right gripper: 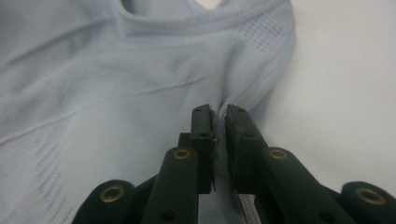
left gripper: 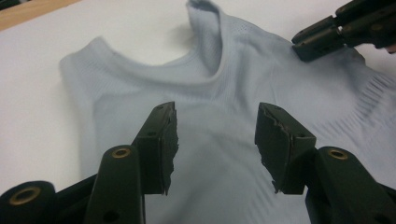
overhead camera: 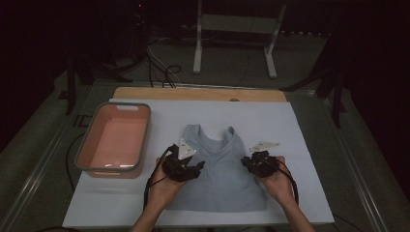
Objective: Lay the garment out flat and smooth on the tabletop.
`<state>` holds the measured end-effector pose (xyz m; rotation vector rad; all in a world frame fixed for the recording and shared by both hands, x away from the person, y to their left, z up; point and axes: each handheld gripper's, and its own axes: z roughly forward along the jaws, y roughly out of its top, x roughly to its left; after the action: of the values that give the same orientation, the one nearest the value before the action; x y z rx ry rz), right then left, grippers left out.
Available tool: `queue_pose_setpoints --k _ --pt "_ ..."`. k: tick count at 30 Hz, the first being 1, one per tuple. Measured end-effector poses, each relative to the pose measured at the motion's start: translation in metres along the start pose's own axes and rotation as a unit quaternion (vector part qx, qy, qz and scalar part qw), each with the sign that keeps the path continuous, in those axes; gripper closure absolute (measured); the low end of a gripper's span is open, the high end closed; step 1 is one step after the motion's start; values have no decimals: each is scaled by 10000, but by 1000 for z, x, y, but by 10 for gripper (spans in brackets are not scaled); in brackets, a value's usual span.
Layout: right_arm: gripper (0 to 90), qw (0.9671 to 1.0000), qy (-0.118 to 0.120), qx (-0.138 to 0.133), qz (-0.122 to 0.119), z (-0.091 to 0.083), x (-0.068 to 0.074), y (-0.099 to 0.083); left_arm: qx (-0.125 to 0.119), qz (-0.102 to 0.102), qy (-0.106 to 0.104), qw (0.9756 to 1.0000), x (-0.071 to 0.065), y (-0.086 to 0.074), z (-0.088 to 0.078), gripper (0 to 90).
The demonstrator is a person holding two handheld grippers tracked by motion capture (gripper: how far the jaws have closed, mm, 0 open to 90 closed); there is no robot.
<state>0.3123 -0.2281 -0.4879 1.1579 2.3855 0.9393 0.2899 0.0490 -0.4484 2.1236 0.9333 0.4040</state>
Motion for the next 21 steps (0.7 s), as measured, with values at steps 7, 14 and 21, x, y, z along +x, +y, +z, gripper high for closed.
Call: queue_pose_setpoints --k 7,14,21 --pt "821 9992 163 -197 -298 -3 13 2 78 77 -42 9999 0 19 28 509" --pt "825 9964 470 -299 -634 -3 27 3 260 4 -73 9996 3 25 55 514" --pt "826 9938 662 -351 -822 -2 34 4 345 -200 -264 9989 6 27 73 526"
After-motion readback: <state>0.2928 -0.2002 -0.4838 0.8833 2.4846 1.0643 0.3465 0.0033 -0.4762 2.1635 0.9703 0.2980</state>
